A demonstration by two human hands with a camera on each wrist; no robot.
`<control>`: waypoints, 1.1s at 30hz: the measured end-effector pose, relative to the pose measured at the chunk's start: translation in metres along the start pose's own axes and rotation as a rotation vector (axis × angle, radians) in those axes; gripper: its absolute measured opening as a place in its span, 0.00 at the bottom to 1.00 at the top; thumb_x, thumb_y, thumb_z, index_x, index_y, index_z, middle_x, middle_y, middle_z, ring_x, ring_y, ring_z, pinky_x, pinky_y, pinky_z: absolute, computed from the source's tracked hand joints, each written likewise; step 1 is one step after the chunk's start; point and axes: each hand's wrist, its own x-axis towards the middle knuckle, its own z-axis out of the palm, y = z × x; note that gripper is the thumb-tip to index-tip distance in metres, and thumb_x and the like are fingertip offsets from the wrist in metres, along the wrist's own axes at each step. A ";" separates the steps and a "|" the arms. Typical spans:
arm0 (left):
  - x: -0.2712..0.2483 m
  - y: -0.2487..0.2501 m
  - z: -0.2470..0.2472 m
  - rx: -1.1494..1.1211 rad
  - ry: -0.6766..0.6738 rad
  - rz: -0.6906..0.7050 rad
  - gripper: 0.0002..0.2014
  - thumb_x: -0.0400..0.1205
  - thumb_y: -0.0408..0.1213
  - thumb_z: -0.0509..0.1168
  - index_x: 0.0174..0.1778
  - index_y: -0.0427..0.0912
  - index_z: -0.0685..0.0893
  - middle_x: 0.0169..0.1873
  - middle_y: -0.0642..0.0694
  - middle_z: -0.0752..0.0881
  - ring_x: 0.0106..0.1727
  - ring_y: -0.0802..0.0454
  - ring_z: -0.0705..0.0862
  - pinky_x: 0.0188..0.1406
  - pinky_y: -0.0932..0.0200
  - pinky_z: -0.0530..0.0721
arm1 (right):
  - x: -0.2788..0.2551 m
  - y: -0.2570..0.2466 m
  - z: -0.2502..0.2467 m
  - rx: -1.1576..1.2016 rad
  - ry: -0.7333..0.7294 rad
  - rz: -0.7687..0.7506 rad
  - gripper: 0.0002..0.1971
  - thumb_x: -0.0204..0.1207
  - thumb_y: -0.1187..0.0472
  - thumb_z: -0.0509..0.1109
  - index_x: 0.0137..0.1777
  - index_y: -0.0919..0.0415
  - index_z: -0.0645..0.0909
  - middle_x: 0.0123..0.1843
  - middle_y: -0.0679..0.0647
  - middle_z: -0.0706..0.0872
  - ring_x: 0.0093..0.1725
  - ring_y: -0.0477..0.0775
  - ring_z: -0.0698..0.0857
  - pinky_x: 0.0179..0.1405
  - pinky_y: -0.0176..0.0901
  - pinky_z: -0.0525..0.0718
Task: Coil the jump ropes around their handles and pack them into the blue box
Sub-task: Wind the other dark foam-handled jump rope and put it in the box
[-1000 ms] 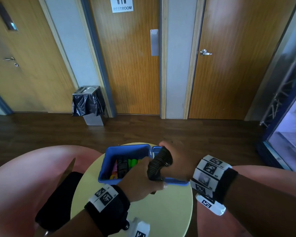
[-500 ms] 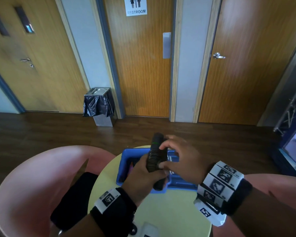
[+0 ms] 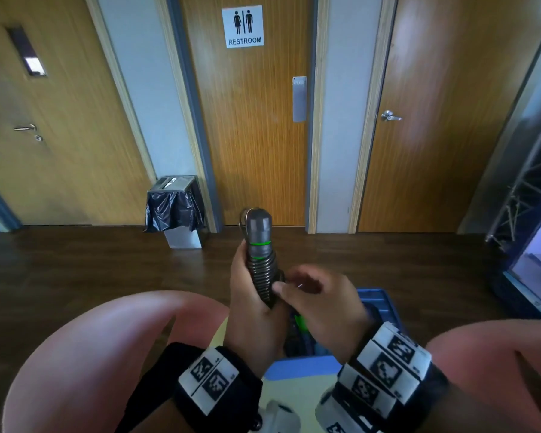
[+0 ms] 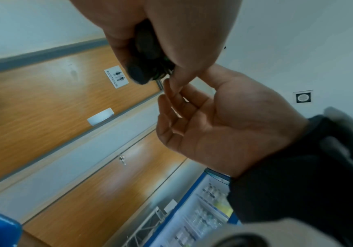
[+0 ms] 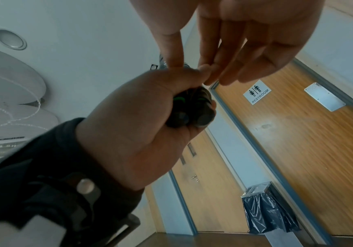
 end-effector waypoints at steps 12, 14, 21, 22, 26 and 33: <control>0.009 -0.020 -0.046 -0.648 -0.169 -0.591 0.25 0.79 0.41 0.68 0.73 0.42 0.76 0.60 0.31 0.85 0.60 0.37 0.86 0.55 0.43 0.85 | -0.010 -0.007 0.040 0.360 0.101 0.229 0.13 0.85 0.66 0.65 0.45 0.57 0.90 0.46 0.56 0.93 0.53 0.58 0.90 0.56 0.49 0.88; 0.011 -0.016 -0.053 -0.790 -0.242 -0.624 0.23 0.77 0.32 0.68 0.69 0.34 0.77 0.58 0.27 0.84 0.57 0.35 0.87 0.50 0.47 0.87 | -0.008 -0.006 0.041 0.405 0.080 0.270 0.12 0.86 0.65 0.63 0.49 0.63 0.89 0.51 0.67 0.91 0.56 0.69 0.88 0.60 0.62 0.84; 0.019 -0.012 -0.064 -0.692 -0.380 -0.552 0.34 0.64 0.25 0.77 0.68 0.40 0.78 0.53 0.35 0.87 0.55 0.40 0.87 0.52 0.50 0.88 | -0.011 -0.030 0.024 0.128 0.040 0.133 0.12 0.84 0.64 0.65 0.43 0.57 0.90 0.35 0.47 0.89 0.37 0.43 0.85 0.36 0.32 0.81; 0.021 -0.011 -0.065 -0.666 -0.388 -0.516 0.35 0.62 0.28 0.78 0.67 0.40 0.78 0.52 0.36 0.87 0.55 0.41 0.87 0.52 0.51 0.87 | -0.012 -0.033 0.023 0.104 0.069 0.091 0.11 0.83 0.64 0.67 0.45 0.54 0.90 0.36 0.45 0.90 0.37 0.39 0.86 0.36 0.29 0.81; 0.023 -0.004 -0.067 -0.553 -0.388 -0.379 0.33 0.62 0.35 0.81 0.63 0.38 0.79 0.50 0.37 0.86 0.55 0.42 0.86 0.52 0.55 0.85 | -0.013 -0.039 0.024 0.192 0.220 0.049 0.10 0.75 0.67 0.77 0.47 0.48 0.88 0.41 0.42 0.92 0.41 0.37 0.89 0.38 0.27 0.84; 0.021 0.020 -0.067 -0.428 -0.274 -0.188 0.23 0.61 0.44 0.79 0.52 0.49 0.83 0.39 0.48 0.85 0.44 0.51 0.85 0.43 0.57 0.83 | -0.028 -0.044 0.046 -0.008 0.286 -0.127 0.07 0.82 0.56 0.70 0.51 0.50 0.91 0.47 0.38 0.90 0.50 0.36 0.87 0.46 0.30 0.83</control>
